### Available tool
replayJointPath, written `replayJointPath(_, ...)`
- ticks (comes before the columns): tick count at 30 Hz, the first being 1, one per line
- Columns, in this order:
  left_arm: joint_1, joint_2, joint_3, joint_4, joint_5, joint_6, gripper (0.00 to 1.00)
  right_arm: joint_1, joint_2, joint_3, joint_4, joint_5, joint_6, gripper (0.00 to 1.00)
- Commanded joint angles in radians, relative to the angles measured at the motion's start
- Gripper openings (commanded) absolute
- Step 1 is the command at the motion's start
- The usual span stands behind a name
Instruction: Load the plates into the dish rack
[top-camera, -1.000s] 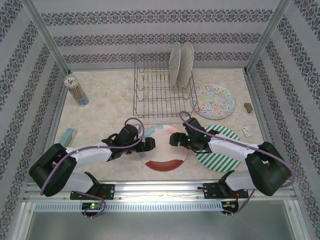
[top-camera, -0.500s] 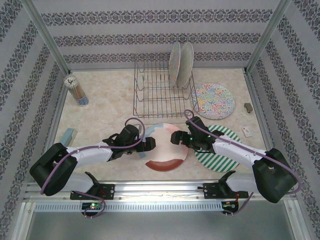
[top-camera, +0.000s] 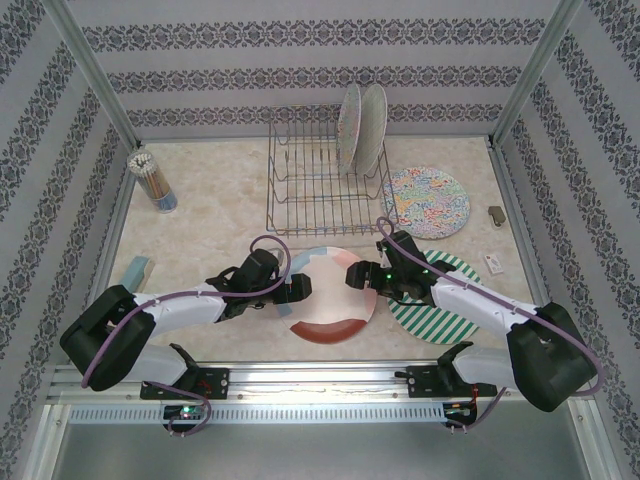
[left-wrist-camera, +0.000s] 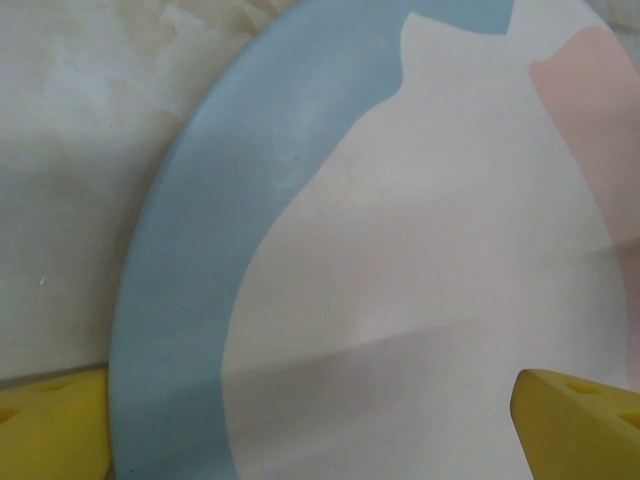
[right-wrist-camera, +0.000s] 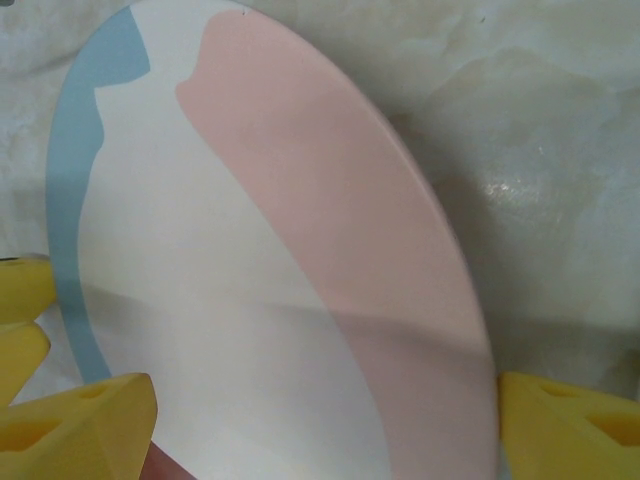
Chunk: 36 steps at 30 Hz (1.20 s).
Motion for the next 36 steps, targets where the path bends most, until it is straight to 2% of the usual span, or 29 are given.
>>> replayJointPath(1,-0.032,0.084,0.005,0.13,0.076,-0.006,1.0,0.003,0.0,0.0,0.102,-0.134,-0.01,0.86)
replayJointPath(7,-0.035,0.098,0.013,0.133,0.08,-0.005,1.0,-0.01,0.019,-0.004,0.145,-0.188,-0.014,0.84)
replayJointPath(17,-0.037,0.115,0.021,0.141,0.084,-0.004,1.0,-0.07,0.01,0.007,0.175,-0.283,-0.035,0.74)
replayJointPath(26,-0.037,0.128,0.022,0.153,0.087,-0.006,1.0,-0.075,0.042,0.01,0.231,-0.352,-0.038,0.69)
replayJointPath(36,-0.037,0.126,0.016,0.157,0.086,-0.007,1.0,-0.076,0.059,0.008,0.231,-0.344,-0.045,0.58)
